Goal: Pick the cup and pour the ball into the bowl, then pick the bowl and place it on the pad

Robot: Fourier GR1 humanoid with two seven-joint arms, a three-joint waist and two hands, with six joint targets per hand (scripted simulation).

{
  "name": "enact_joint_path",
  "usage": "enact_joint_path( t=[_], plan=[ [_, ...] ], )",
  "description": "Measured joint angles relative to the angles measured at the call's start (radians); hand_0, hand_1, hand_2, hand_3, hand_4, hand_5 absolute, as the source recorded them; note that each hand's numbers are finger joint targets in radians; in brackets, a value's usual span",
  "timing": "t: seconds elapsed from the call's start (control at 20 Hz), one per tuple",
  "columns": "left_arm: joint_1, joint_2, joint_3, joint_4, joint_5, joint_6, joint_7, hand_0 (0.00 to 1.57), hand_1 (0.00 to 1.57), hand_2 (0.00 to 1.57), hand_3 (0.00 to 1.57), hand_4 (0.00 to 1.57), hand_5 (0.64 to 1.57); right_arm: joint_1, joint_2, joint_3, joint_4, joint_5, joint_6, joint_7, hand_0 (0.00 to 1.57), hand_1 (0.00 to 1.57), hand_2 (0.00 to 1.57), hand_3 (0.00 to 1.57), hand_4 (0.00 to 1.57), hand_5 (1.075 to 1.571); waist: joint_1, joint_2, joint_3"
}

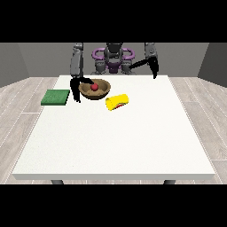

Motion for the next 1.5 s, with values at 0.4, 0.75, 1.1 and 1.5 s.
enact_joint_path(
  t=[0.4, 0.75, 1.1, 1.5],
  plan=[
    [0.020, 0.017, 0.003, -0.034, 0.018, -0.029, -0.003, 0.00, 0.00, 0.00, 0.00, 0.00, 1.568, 0.007, -0.006, 0.024, 0.035, 0.048, -0.106, -0.007, 1.57, 1.57, 1.57, 1.57, 1.05, 1.551, 0.019, 0.002, -0.0136],
    [0.025, 0.045, 0.038, -0.020, 0.051, -0.056, -0.007, 0.00, 0.00, 0.00, 0.00, 0.00, 1.570, -0.014, -0.022, 0.062, 0.040, 0.107, -0.227, 0.104, 1.57, 1.57, 1.57, 1.57, 1.03, 1.555, 0.018, -0.026, -0.0114],
    [0.089, 0.084, 0.100, 0.067, 0.074, -0.043, -0.073, 0.00, 0.00, 0.00, 0.00, 0.00, 1.571, -0.066, -0.025, 0.119, -0.007, 0.133, -0.250, 0.355, 1.57, 1.57, 1.57, 1.57, 1.05, 1.553, -0.070, -0.089, 0.0040],
    [0.107, 0.097, 0.110, 0.063, 0.085, -0.036, -0.060, 0.00, 0.00, 0.00, 0.00, 0.00, 1.569, -0.087, -0.163, 0.061, -0.054, 0.069, -0.147, 0.491, 1.57, 1.57, 1.57, 1.57, 1.06, 1.560, -0.094, -0.109, 0.0073]
  ],
)
